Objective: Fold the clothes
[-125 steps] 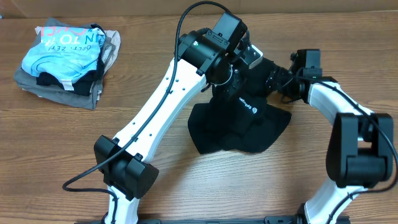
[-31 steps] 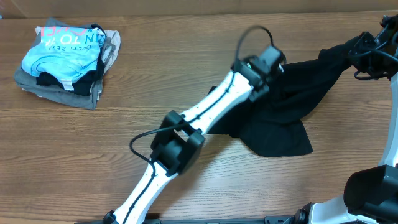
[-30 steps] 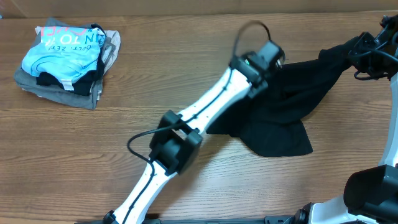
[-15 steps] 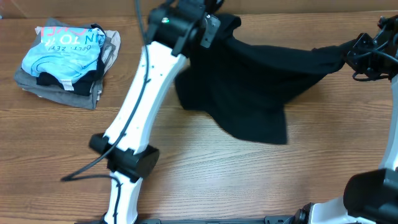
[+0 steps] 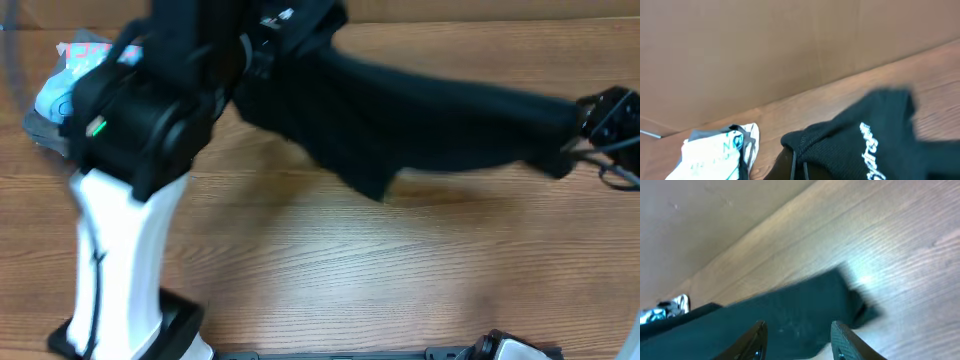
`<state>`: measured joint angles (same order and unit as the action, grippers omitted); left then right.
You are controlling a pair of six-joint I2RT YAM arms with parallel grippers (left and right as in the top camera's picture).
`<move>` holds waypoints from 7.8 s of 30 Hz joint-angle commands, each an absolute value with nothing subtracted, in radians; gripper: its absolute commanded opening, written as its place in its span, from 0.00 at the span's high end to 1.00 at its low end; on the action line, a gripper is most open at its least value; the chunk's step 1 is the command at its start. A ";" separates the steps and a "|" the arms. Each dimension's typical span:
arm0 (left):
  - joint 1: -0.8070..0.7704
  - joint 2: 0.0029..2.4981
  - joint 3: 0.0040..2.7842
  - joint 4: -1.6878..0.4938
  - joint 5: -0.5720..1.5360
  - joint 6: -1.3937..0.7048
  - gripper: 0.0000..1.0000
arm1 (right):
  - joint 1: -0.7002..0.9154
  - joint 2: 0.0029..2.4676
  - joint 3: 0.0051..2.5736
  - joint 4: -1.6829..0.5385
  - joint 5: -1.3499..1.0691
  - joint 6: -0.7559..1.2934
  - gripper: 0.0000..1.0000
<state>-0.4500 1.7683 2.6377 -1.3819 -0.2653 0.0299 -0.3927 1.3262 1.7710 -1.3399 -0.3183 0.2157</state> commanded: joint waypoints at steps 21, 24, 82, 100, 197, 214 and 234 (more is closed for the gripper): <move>-0.458 1.888 2.636 -1.188 0.006 0.002 0.96 | -0.152 1.374 1.332 -1.092 -0.519 0.055 0.59; -0.489 1.888 2.637 -1.065 0.043 0.003 0.96 | -0.152 1.376 1.332 -1.078 -0.518 0.054 0.59; -0.685 1.874 2.690 -0.892 -0.273 0.082 0.96 | 0.288 1.470 0.983 -0.430 -0.578 0.236 0.96; -0.682 1.876 2.690 -0.883 -0.262 0.022 0.96 | 0.434 1.491 0.973 -0.486 -0.460 0.168 0.28; -0.392 1.717 2.088 -1.575 -0.339 -0.371 0.96 | -0.028 1.444 1.570 -1.381 -0.270 0.047 0.96; -0.332 1.717 1.849 -1.423 -0.313 -0.375 0.96 | -0.028 1.497 1.570 -1.363 -0.270 0.047 0.96; -0.268 1.721 1.779 -1.371 -0.287 -0.382 0.96 | -0.028 1.524 1.422 -1.232 -0.279 0.049 0.96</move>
<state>-0.2794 1.7233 1.8015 -1.3815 -0.2714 -0.3660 -0.0196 1.5162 1.4837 -1.2636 -0.2840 0.0486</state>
